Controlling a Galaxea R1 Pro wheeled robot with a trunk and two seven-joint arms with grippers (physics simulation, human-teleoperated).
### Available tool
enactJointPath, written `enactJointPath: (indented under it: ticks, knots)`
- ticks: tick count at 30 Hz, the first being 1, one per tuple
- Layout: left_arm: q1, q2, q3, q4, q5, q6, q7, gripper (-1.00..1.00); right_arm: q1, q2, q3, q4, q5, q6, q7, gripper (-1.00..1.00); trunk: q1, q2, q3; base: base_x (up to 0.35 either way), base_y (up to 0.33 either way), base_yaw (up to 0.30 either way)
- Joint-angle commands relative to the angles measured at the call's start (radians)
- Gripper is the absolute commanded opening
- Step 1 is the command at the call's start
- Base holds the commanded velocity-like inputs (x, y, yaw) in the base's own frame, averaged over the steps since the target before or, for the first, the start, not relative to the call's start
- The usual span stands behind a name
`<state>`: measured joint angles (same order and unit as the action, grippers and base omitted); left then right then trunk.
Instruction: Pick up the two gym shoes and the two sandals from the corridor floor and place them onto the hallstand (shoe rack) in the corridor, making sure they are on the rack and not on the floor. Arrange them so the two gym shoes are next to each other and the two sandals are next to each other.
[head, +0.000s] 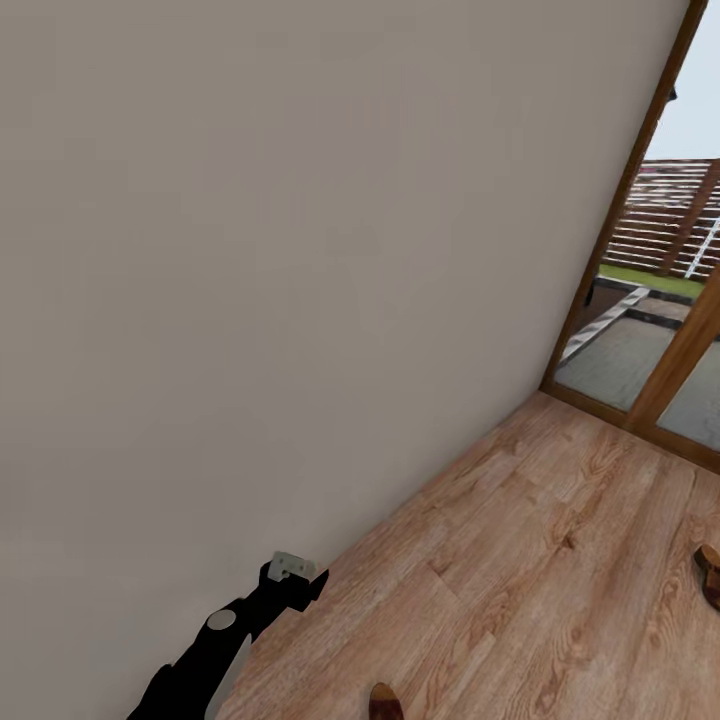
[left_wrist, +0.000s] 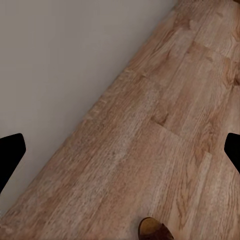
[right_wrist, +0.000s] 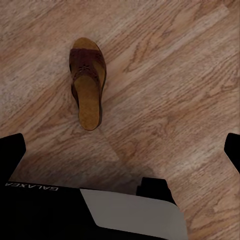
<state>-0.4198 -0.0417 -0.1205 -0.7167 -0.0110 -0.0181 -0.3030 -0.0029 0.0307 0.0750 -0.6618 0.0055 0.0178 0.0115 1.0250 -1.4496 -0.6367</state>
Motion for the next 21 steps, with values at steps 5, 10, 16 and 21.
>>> enactJointPath:
  ticks: [5,10,16,21]
  knots:
    - [0.0,-0.001,0.0,0.0,-0.001,-0.002,-0.002,1.0,0.0,0.0,0.0,-0.001,0.001,0.002,0.001,1.0,0.0,0.0,-0.001,0.008,0.0,0.0]
    - [0.0,-0.001,-0.001,0.0,-0.001,-0.002,-0.002,1.0,0.0,0.0,0.0,-0.001,0.001,0.002,0.001,1.0,0.0,0.0,-0.001,0.002,0.0,0.0]
    - [0.0,-0.001,-0.001,0.0,-0.001,-0.002,-0.002,1.0,0.0,0.0,0.0,-0.001,0.001,0.002,0.0,1.0,0.0,0.0,-0.001,0.0,0.0,0.0]
    - [0.0,-0.003,-0.001,0.0,-0.001,-0.002,-0.002,1.0,0.0,0.0,0.0,-0.001,0.001,0.002,-0.001,1.0,0.004,-0.007,-0.006,0.0,0.0,0.0]
